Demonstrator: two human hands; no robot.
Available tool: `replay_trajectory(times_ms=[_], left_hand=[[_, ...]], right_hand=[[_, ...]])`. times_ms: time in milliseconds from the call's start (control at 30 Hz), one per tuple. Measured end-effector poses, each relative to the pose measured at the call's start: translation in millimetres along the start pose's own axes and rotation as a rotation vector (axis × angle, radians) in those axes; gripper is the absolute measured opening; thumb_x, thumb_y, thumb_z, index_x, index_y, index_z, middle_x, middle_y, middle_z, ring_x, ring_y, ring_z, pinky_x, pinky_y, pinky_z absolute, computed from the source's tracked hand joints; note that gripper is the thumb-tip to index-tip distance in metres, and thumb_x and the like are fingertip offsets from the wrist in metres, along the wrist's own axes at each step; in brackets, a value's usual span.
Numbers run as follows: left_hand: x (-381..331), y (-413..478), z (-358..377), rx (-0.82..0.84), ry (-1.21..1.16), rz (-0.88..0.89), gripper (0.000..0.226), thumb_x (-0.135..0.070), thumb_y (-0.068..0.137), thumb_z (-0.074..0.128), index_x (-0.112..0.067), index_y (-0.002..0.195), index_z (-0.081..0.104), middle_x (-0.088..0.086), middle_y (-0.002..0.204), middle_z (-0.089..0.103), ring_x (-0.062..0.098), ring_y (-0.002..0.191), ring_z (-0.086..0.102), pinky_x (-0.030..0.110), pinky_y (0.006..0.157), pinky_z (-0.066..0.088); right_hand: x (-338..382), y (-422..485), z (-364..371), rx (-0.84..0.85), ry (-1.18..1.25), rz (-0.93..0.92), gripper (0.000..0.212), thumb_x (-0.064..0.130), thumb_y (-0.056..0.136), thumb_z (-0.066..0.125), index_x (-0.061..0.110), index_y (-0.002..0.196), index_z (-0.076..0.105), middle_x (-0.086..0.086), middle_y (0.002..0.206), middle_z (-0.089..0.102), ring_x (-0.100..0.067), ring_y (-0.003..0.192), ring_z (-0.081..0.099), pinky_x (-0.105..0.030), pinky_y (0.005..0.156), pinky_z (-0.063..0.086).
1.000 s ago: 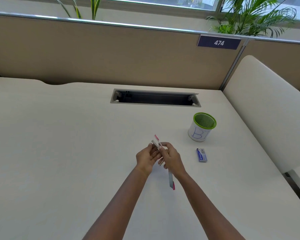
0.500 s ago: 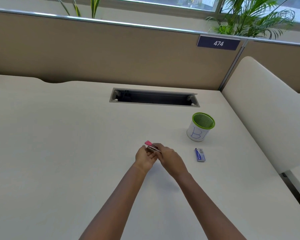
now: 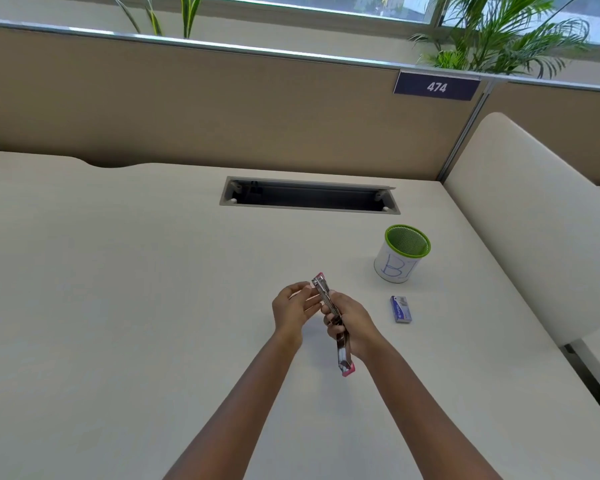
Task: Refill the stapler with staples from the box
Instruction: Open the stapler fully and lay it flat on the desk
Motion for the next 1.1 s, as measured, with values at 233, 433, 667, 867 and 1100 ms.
replay_trajectory(times_ms=[233,433,667,867,1100], left_hand=[[-37.5,-15.6,6.7,-0.061,0.508,0.432,0.018,0.0,0.087,0.053,-0.001,0.093,0.07,0.013,0.089,0.071,0.021,0.076,0.066,0.036,0.079,0.057],[-39.7,-15.6,4.3,-0.081,0.448,0.432,0.018,0.0,0.09,0.049,-0.001,0.101,0.063,0.01,0.087,0.068,0.009,0.065,0.064,0.02,0.067,0.055],[-35.6,-10.0,3.3,-0.046,0.369,0.402,0.018,0.001,0.09,0.049,0.003,0.102,0.063,0.013,0.086,0.067,0.01,0.066,0.064,0.01,0.059,0.054],[-24.9,-4.9,2.3,-0.01,0.217,0.285,0.021,-0.005,0.093,0.049,0.007,0.104,0.063,0.015,0.088,0.067,0.021,0.069,0.066,0.021,0.064,0.057],[2.7,-6.6,11.6,0.103,-0.245,-0.113,0.037,-0.02,0.101,0.033,-0.003,0.084,0.061,0.011,0.084,0.065,0.019,0.074,0.064,0.027,0.068,0.054]], right_hand=[[-4.6,-0.8,2.0,0.025,0.138,0.056,0.024,0.018,0.099,0.038,0.009,0.083,0.054,-0.004,0.064,0.047,-0.001,0.034,0.043,-0.009,0.027,0.028],[-11.2,-0.7,5.9,0.063,0.299,0.141,0.02,0.02,0.098,0.042,0.009,0.089,0.056,-0.001,0.059,0.048,-0.001,0.033,0.043,-0.009,0.025,0.028],[-10.4,-1.2,9.1,0.105,0.375,0.164,0.018,0.022,0.098,0.042,0.01,0.093,0.055,0.0,0.048,0.054,-0.002,0.032,0.045,-0.009,0.023,0.028],[-0.8,-3.1,3.4,0.057,0.17,0.04,0.019,0.021,0.097,0.043,0.01,0.089,0.056,-0.001,0.058,0.052,-0.002,0.035,0.044,-0.01,0.027,0.029],[30.3,-12.0,4.2,-0.024,-0.38,-0.27,0.02,0.02,0.097,0.044,0.01,0.11,0.054,-0.002,0.061,0.053,-0.001,0.035,0.044,-0.013,0.033,0.031]])
Point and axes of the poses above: each hand's wrist, its own y-axis towards the middle knuckle, its own z-axis out of the palm, x = y × z, the point moved 10 cm from there along y, towards the middle knuckle
